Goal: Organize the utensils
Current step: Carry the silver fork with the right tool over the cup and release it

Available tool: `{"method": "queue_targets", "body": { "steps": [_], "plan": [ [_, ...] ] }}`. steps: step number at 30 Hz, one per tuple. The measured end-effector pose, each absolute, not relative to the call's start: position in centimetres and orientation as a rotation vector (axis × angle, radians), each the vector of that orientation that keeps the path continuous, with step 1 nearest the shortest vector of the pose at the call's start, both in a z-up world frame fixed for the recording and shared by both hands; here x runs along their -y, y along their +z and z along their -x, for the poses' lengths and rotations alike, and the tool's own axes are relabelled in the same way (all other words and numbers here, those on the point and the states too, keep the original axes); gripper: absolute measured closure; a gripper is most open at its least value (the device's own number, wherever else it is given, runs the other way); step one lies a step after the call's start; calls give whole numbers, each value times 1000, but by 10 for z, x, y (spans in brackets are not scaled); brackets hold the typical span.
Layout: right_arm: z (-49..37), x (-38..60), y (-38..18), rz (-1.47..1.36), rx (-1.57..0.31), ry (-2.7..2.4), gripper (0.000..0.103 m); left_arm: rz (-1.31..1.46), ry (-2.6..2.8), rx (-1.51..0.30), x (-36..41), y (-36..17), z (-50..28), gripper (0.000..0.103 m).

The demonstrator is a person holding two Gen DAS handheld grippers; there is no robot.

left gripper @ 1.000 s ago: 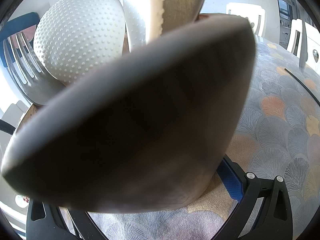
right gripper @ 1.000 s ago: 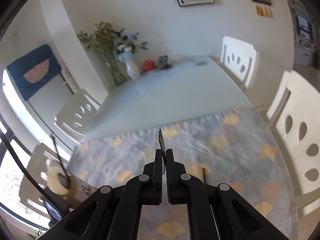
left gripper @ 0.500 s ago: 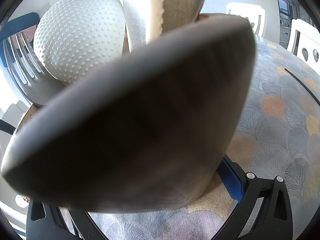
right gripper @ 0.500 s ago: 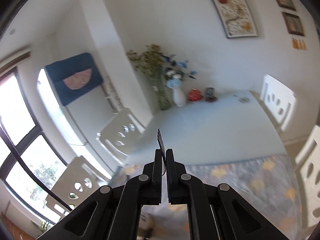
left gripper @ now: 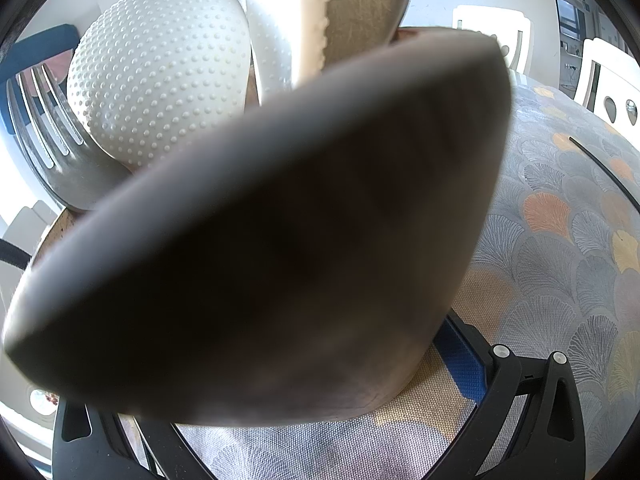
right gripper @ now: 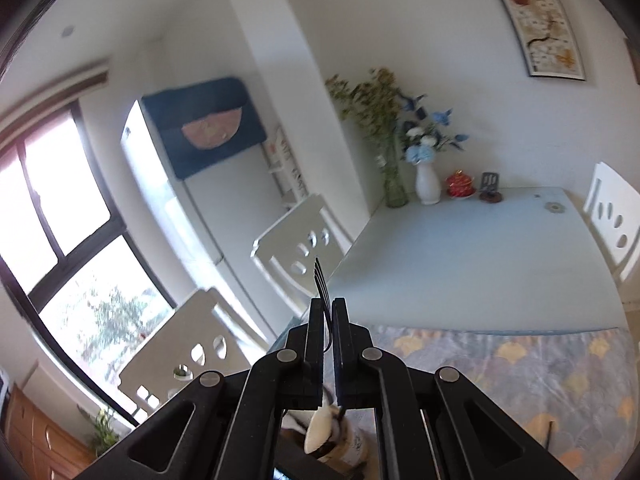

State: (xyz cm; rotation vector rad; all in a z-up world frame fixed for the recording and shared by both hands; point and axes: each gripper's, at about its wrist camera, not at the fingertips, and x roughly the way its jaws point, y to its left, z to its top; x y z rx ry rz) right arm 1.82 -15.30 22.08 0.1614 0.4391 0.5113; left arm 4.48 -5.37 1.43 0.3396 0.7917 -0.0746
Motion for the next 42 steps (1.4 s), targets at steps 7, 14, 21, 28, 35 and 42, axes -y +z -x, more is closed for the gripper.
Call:
{"method": "queue_targets", "body": {
  "steps": [7,14,21,28,35,42],
  "plan": [
    [-25,129,194,-99,-506,495,100,-333,-77,-794,52,15,-44,0],
    [-21,122,199,-67,-477,481,100,-335,-77,-793,51,14,-43,0],
    [-19,114,202,-1,-431,428,100,-335,-77,-793,50,14,-43,0],
    [-23,103,184,69,-456,391,100,-335,-77,-793,50,14,-44,0],
    [-29,103,176,63,-502,385,99,-336,-76,-793,54,15,-46,0],
    [-28,106,175,50,-541,384,97,-337,-76,-794,55,15,-43,0]
  ]
}}
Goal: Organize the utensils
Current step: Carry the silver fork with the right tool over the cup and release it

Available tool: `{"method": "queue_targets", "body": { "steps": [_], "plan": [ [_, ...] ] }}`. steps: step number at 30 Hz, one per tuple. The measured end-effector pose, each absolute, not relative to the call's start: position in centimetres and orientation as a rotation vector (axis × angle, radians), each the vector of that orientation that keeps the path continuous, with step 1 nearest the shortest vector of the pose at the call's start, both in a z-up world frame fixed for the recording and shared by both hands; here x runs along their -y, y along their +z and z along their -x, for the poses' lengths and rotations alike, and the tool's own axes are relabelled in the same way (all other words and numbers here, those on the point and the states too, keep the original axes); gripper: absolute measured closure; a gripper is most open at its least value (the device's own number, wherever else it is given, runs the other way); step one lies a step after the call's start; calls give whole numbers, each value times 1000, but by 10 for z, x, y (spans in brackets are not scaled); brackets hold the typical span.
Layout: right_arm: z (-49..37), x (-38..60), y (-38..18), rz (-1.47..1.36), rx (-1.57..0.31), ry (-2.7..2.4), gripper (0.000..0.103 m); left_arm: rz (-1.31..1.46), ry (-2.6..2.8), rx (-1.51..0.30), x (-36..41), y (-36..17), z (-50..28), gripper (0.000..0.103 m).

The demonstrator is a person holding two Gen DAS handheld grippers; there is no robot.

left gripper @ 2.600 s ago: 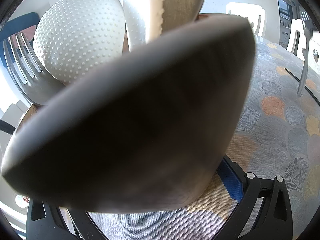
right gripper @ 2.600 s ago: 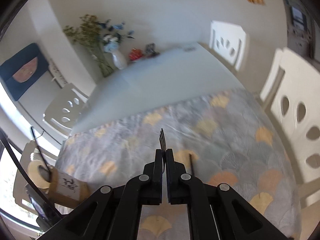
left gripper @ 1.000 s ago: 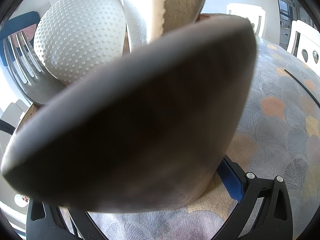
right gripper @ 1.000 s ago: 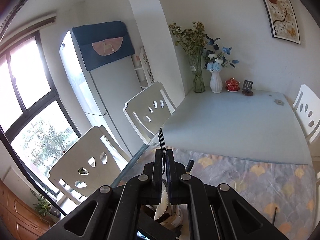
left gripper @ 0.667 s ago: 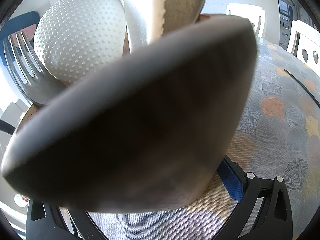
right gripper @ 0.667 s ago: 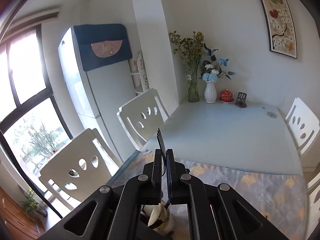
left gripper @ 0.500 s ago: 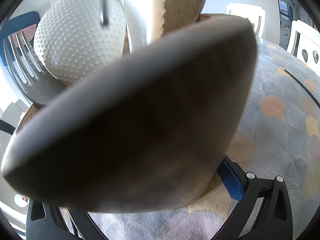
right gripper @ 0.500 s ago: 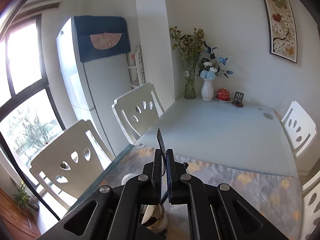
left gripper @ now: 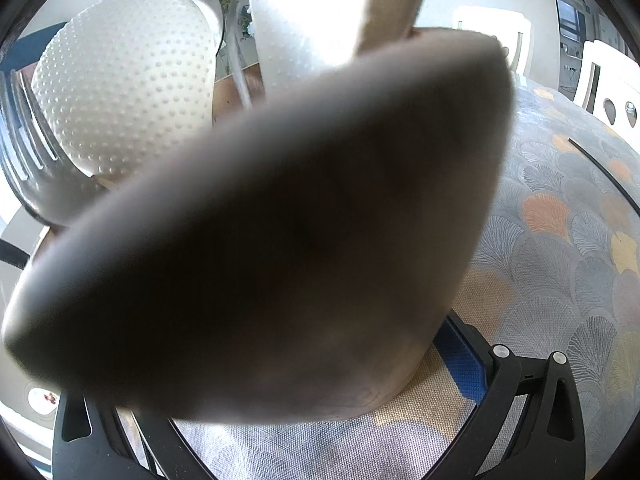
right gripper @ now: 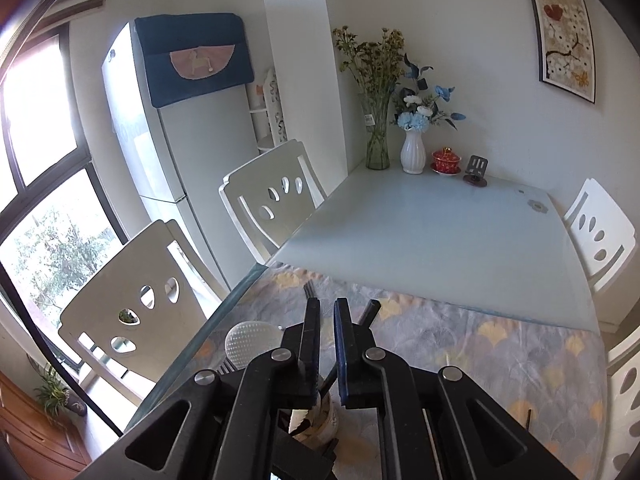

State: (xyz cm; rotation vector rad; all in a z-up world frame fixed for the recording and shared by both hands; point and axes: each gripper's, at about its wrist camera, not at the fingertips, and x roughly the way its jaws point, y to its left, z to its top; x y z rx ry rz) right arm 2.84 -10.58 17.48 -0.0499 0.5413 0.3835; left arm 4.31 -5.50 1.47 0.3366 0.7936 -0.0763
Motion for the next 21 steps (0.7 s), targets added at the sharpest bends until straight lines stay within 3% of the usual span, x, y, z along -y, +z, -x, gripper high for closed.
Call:
{"method": "queue_targets", "body": {
  "steps": [15,17,18,19,21],
  "plan": [
    [-13,131,183,12,-528,350,96,-339,-75,-794,57,15,-42,0],
    [-10,140,183,-3,-536,334,91,-338,-75,-794,58,15,-41,0],
    [-8,148,183,-17,-541,329,80,-339,-75,-794,58,15,-41,0],
    [-6,156,182,-32,-541,328,63,-339,-75,-794,57,15,-42,0],
    [2,179,179,-84,-517,328,45,-339,-75,-794,57,15,-41,0]
  ]
}}
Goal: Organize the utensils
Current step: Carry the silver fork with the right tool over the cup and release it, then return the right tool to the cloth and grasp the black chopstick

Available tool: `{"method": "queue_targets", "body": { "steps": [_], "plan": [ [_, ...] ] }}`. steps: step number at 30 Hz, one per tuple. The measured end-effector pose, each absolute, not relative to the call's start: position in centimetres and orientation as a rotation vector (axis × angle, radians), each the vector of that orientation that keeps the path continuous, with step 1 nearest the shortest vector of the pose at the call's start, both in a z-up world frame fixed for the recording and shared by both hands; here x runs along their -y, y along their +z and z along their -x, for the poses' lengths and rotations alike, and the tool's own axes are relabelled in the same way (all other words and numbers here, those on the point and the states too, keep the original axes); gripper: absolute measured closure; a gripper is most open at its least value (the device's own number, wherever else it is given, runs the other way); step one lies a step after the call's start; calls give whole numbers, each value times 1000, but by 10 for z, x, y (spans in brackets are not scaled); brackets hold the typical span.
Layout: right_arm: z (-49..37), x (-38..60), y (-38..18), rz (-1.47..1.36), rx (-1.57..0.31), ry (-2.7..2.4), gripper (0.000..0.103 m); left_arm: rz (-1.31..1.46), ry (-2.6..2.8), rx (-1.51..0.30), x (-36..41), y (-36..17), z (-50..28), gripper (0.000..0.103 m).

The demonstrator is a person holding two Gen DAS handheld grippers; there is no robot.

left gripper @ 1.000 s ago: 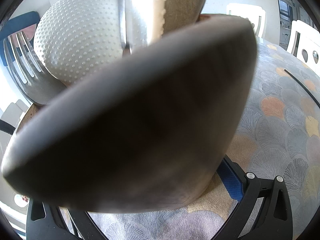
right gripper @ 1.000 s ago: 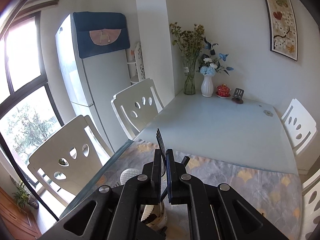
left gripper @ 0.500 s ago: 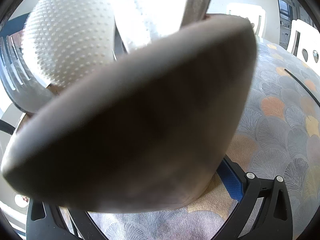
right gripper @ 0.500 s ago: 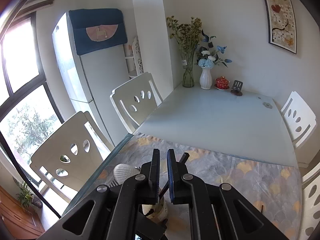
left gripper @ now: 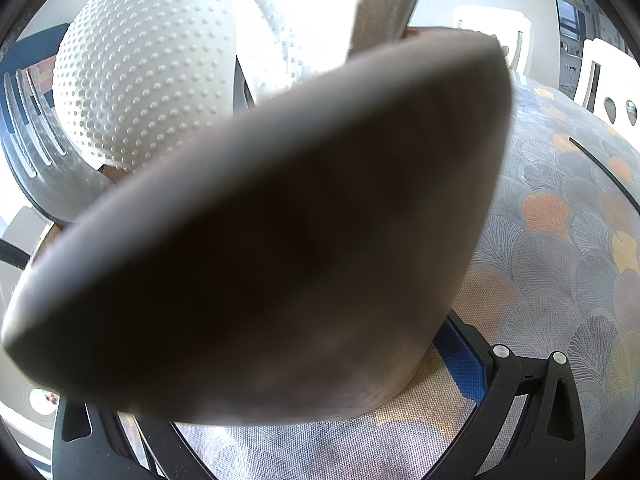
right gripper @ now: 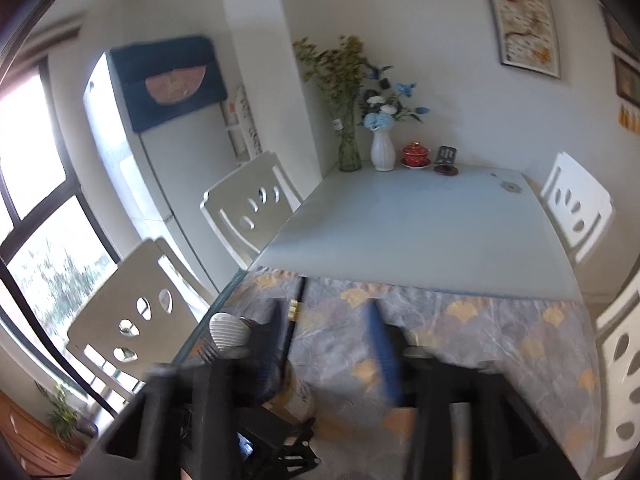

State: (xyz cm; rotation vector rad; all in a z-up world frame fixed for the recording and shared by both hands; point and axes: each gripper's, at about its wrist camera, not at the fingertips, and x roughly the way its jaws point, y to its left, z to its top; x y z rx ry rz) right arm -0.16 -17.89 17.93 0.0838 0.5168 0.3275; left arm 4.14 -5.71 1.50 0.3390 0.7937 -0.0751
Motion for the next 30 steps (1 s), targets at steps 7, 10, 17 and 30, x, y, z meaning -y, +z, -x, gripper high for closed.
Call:
{"method": "queue_targets", "body": {
  "steps": [7,10,17,30],
  "plan": [
    [10,260,151,-175,-563,163,41,-339,-75,-794,57,15,-41,0],
    [7,303,129,-266,-634,86,41,-339,-75,-794,57,15,-41,0],
    [-21,382,69,-512,-828,9,39,-339,-75,-794,57,15,-42,0],
    [-67,378,-27,-452,-1126,-43,56,-339,-75,-794,58,15,-42,0]
  ]
}}
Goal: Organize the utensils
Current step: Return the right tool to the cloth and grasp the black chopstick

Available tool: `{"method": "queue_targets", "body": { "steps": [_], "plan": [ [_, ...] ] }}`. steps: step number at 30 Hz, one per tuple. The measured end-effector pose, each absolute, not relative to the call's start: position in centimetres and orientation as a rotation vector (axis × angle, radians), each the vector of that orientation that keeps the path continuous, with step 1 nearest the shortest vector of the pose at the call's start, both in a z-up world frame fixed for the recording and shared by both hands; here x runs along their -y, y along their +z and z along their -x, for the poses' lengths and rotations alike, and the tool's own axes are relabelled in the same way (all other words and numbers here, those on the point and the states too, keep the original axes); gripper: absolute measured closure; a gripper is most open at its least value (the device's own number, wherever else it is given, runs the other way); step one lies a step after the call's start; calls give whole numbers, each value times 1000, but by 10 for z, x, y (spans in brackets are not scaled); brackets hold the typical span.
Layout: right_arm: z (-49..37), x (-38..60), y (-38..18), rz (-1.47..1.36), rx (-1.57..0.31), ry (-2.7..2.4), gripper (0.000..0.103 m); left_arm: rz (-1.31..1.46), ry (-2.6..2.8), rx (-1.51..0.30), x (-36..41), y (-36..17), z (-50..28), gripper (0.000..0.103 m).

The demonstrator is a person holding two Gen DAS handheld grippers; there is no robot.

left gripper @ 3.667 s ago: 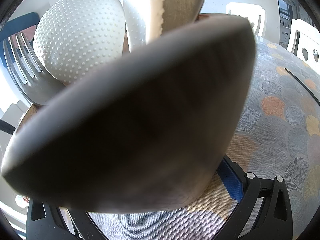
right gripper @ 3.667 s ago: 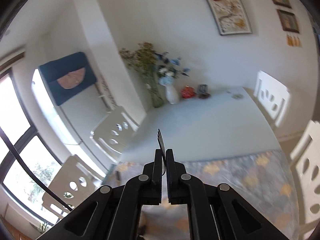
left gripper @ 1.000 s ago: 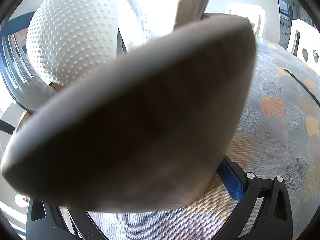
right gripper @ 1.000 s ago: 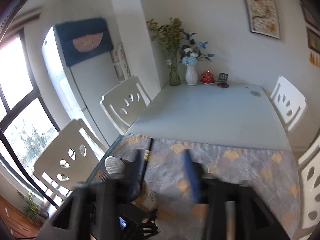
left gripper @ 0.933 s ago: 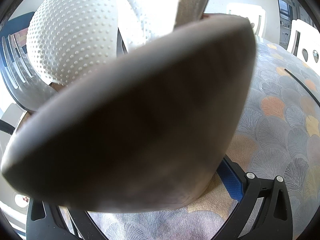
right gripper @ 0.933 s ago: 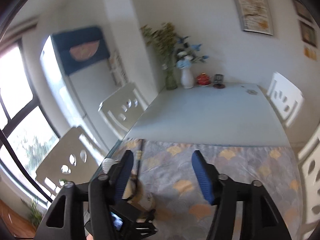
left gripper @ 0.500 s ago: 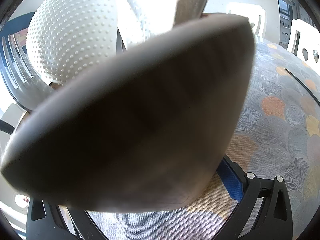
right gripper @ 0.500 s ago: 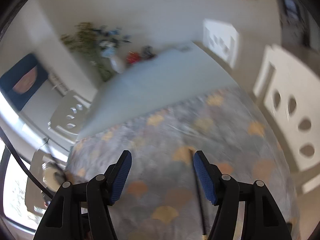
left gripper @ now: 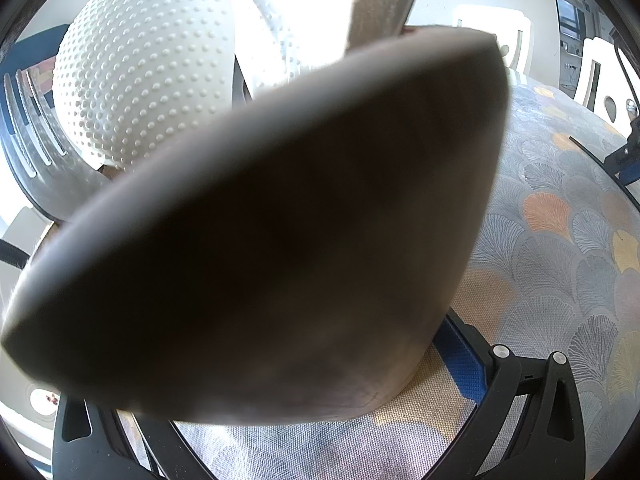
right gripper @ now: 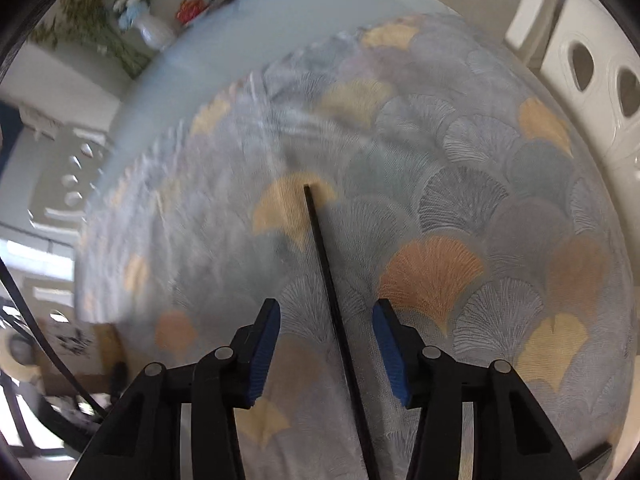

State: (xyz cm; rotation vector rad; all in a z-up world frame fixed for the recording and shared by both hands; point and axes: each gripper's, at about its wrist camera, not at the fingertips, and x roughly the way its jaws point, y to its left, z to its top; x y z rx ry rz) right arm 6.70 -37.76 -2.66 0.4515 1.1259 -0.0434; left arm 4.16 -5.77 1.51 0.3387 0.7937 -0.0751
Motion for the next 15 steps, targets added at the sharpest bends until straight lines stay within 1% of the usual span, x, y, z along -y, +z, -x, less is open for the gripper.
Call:
{"method": "queue_targets", "body": {
  "steps": [5,8,10,13,15],
  "plan": [
    [-72,354,-27,-221,-1099,-94,61,-339,-75,-794,58,15,-41,0],
    [-73,347,-28,-127,-1078,-119,68,-339,-75,-794,58,15,-41,0],
    [-73,343,-27,-108,-1062,-115,77,-339,-75,-794,58,15,-41,0],
    [-73,343,-27,-92,-1045,-103,87,-339,-75,-794,58,15,-42,0],
    [-72,341,-27,-69,-1034,-93,89,-339,-75,-794,58,15,-42,0]
  ]
}}
